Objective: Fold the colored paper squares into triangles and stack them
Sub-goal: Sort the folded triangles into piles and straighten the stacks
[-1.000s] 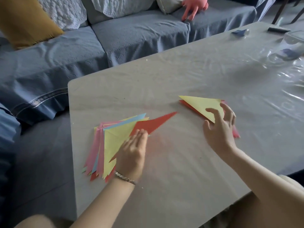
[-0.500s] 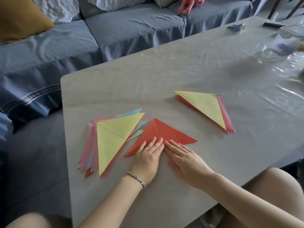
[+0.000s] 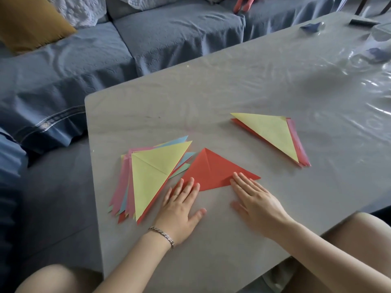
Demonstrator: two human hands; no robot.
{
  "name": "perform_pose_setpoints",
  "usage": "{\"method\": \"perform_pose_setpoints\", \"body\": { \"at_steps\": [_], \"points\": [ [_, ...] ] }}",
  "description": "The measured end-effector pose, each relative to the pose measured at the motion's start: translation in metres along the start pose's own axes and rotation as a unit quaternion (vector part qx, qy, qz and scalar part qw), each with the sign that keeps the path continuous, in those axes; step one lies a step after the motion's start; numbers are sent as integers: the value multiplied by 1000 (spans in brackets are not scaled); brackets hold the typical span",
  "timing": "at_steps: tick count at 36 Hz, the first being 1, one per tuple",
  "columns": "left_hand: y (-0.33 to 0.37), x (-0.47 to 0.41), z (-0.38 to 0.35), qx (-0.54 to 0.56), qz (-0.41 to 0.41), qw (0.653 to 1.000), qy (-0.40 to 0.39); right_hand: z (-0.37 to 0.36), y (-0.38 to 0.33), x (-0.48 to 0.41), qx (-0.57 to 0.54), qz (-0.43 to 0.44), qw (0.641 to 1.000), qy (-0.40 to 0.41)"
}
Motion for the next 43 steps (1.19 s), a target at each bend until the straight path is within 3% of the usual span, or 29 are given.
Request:
{"method": "perform_pose_setpoints", "body": {
  "at_steps": [9, 20, 23, 25, 28, 35, 43],
  "points": [
    [-7, 9, -3, 13, 33, 999, 13, -2, 40, 15, 6, -64, 998, -10],
    [-13, 30, -2, -9, 122, 990, 73, 33, 29, -7, -76, -137, 987, 42],
    [2, 35, 19, 23, 69, 980, 187, 47, 23, -28, -123, -147, 981, 3],
    [7, 39, 32, 44, 2, 955, 294, 50, 18, -43, -129, -149, 980, -42],
    [1, 36, 51, 49, -9, 938, 342, 42, 13, -61, -121, -164, 972, -118],
    [-47, 8, 58, 90, 155, 945, 272, 33, 15, -62, -172, -201, 951, -163],
    [-47, 4, 52, 87, 171, 949, 251, 23, 30, -34, -245, -193, 946, -82]
  ]
}}
Point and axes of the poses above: each hand's wrist, its own x-axis away from the middle knuckle, its own z-axis out of the back of the hand, y = z × x, the point moved 4 cm from there along -x, towards the middle knuckle, and after that the axes turned 10 degrees about x, right-handed, at the moved point
